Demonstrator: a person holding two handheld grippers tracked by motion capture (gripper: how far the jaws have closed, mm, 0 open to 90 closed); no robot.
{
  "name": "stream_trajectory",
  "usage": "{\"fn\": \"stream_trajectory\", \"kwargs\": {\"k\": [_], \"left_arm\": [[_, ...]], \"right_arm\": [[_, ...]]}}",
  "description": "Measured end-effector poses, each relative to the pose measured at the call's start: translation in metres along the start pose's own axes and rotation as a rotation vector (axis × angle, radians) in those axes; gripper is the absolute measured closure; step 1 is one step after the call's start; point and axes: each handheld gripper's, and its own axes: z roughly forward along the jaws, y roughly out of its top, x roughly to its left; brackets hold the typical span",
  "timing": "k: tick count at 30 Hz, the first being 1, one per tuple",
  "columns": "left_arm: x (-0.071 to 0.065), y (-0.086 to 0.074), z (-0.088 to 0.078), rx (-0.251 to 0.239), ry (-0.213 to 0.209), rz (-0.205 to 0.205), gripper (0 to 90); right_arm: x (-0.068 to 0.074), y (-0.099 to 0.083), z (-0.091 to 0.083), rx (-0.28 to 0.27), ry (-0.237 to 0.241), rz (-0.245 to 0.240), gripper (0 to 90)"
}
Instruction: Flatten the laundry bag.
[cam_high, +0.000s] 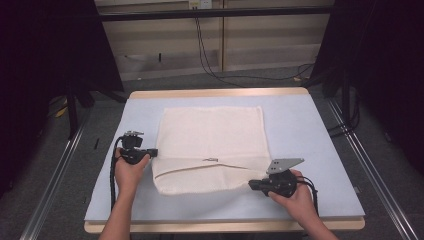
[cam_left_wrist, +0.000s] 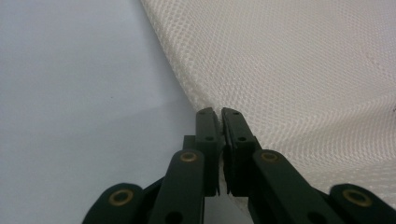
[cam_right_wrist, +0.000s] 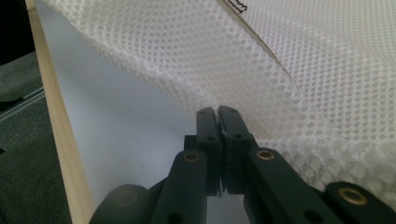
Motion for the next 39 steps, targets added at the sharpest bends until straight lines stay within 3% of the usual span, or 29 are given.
{"fn": "stream_trajectory", "kwargs": {"k": [3,4,9,14,21,26,30,35,39], "left_arm": [[0.001,-0.004,-0.002,0.01,-0.005,0.02,86.0],[0.0,-0.005,-0.002,0.002,-0.009,0.002,85.9],[0.002,-0.012,-0.001,-0.006,-0.008,-0.005,85.4],[0.004,-0.014,-0.002,-0.007,-0.007,0.011,84.7],[0.008,-0.009,0.0,-0.008,0.022,0.002,84.8],[0.009,-0.009,-0.003,-0.015,0.031,0.012,81.8],[0.01,-0.011,-0.005,-0.014,0.033,0.007,79.0],[0.011,-0.011,-0.004,-0.008,0.032,0.006,80.2],[0.012,-0.01,-0.005,-0.006,0.029,0.005,81.7]], "right_arm": [[0.001,0.0,-0.002,-0.003,0.009,0.005,86.7],[0.002,0.0,-0.004,-0.005,0.011,0.007,86.1],[0.005,0.0,-0.013,-0.011,0.002,0.017,82.1],[0.001,-0.001,-0.024,-0.03,-0.016,0.034,77.3],[-0.006,0.002,-0.041,-0.046,-0.076,0.037,73.0],[-0.015,-0.003,-0.052,-0.067,-0.111,0.065,70.3],[-0.02,-0.008,-0.054,-0.051,-0.127,0.07,70.1],[-0.029,-0.018,-0.055,-0.033,-0.162,0.083,73.9],[-0.035,-0.024,-0.059,-0.016,-0.185,0.086,87.4]]}}
